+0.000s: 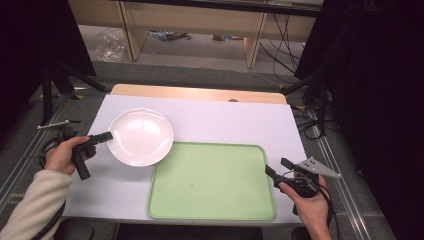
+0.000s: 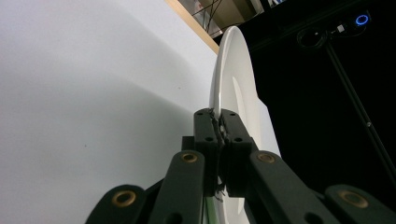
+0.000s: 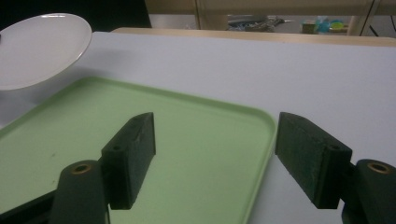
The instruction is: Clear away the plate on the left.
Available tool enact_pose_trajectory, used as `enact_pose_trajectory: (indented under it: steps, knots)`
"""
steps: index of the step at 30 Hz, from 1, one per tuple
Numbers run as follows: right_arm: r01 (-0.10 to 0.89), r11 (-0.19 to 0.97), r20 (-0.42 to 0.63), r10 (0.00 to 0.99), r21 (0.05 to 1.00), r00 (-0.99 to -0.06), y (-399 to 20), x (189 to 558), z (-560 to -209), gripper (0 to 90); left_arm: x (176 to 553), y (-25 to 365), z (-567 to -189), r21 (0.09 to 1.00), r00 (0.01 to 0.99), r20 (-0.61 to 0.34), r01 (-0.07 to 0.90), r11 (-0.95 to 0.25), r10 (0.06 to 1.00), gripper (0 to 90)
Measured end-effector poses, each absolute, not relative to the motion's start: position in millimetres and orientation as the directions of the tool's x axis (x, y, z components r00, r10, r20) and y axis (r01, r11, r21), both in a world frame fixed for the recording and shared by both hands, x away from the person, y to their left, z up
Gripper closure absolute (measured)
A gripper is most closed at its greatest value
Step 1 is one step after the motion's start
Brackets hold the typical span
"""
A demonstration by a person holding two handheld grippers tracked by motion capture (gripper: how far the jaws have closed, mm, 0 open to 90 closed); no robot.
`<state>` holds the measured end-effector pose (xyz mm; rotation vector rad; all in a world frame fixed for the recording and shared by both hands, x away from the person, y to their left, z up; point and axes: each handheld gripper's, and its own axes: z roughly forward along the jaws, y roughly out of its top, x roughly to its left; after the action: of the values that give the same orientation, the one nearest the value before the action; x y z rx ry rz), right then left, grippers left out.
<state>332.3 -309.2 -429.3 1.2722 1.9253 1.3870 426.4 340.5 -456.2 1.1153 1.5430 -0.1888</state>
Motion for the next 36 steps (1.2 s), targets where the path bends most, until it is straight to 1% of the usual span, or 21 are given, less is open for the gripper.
enact_pose_trajectory:
  steps: [17, 19, 21, 25, 26, 27, 30, 31, 36]
  knots:
    - [0.412, 0.077, 0.144, 0.866, 0.908, -0.479, -308.5, 333.2, -430.5, 29.7, 426.3, 335.7, -453.9, 0.450, 0.127, -0.831, 0.725, 0.522, 0.541, 86.4]
    - [0.414, 0.075, 0.147, 0.866, 0.907, -0.478, -308.3, 333.4, -430.6, 29.7, 426.5, 335.6, -453.9, 0.448, 0.125, -0.832, 0.726, 0.521, 0.540, 86.4]
    - [0.446, 0.094, 0.145, 0.869, 0.890, -0.473, -309.6, 331.2, -427.9, 29.7, 426.5, 335.2, -453.8, 0.450, 0.127, -0.831, 0.726, 0.521, 0.541, 86.4]
    - [0.447, 0.095, 0.145, 0.869, 0.890, -0.473, -309.7, 331.2, -428.0, 29.7, 426.5, 333.5, -452.6, 0.453, 0.129, -0.829, 0.726, 0.517, 0.545, 86.4]
    - [0.424, 0.074, 0.152, 0.867, 0.903, -0.474, -308.2, 332.8, -429.9, 29.7, 426.4, 333.2, -452.7, 0.455, 0.132, -0.827, 0.728, 0.512, 0.547, 86.5]
    - [0.424, 0.074, 0.154, 0.865, 0.903, -0.477, -308.2, 333.2, -430.1, 29.7, 426.5, 332.6, -452.4, 0.454, 0.131, -0.825, 0.732, 0.508, 0.550, 86.7]
    - [0.447, 0.093, 0.147, 0.869, 0.890, -0.472, -309.6, 331.3, -427.9, 29.7, 426.9, 330.2, -453.0, 0.455, 0.134, -0.825, 0.735, 0.504, 0.549, 86.8]
    - [0.423, 0.072, 0.154, 0.865, 0.903, -0.477, -308.1, 333.0, -430.0, 29.7, 427.0, 329.4, -452.9, 0.455, 0.136, -0.823, 0.739, 0.497, 0.551, 86.8]
    - [0.442, 0.090, 0.147, 0.869, 0.893, -0.473, -309.0, 331.7, -428.6, 29.7, 427.7, 325.0, -453.1, 0.462, 0.146, -0.823, 0.735, 0.497, 0.550, 86.7]
